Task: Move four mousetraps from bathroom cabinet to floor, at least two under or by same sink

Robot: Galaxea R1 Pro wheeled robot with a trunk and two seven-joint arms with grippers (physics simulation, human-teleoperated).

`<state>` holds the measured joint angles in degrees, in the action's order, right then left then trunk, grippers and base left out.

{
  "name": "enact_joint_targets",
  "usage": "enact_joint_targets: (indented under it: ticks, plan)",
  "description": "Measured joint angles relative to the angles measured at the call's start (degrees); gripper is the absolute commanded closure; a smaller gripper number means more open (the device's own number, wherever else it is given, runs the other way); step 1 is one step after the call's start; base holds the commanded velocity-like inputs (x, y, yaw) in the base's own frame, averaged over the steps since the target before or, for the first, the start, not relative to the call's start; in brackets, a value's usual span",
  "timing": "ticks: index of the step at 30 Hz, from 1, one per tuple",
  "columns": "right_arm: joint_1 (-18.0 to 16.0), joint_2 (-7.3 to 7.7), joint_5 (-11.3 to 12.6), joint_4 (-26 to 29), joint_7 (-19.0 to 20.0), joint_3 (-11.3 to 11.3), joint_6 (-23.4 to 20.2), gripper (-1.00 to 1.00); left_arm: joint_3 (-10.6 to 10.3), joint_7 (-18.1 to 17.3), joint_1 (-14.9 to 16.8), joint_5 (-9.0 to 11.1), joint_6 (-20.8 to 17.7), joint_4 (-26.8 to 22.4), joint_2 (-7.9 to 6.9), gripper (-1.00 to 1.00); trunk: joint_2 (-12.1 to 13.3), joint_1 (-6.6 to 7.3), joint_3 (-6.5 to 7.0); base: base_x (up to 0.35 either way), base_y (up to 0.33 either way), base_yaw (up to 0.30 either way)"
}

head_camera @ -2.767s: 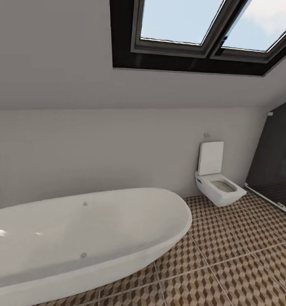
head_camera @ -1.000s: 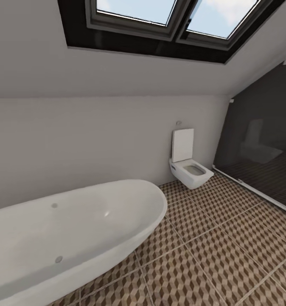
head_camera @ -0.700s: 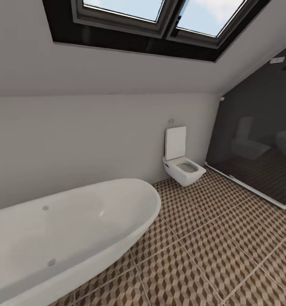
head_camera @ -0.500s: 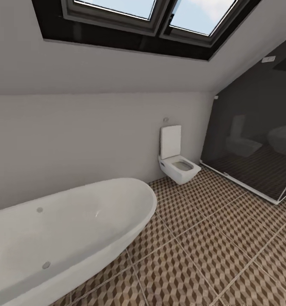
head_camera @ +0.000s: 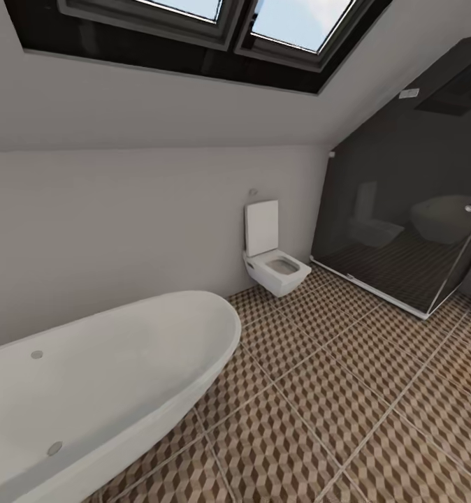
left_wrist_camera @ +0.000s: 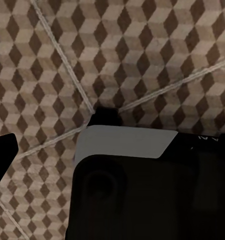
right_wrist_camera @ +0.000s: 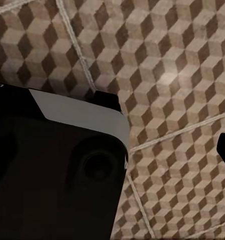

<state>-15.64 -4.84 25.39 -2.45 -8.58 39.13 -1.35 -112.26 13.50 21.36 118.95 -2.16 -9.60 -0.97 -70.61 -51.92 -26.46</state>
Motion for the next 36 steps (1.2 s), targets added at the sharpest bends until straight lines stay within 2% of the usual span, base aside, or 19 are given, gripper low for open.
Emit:
enact_joint_targets:
  ticks: [17, 36]
  plan:
    - [0.0, 0.11, 0.0, 0.0, 0.2, -0.1, 0.1, -1.0, 0.0, 0.0, 0.0, 0.0, 0.0, 0.0, 0.03, -1.0, 0.0, 0.0, -1.06, 0.0, 0.0, -0.217]
    - [0.0, 0.06, 0.0, 0.0, 0.3, 0.0, 0.1, -1.0, 0.0, 0.0, 0.0, 0.0, 0.0, 0.0, 0.01, -1.0, 0.0, 0.0, -1.18, 0.0, 0.0, -0.275]
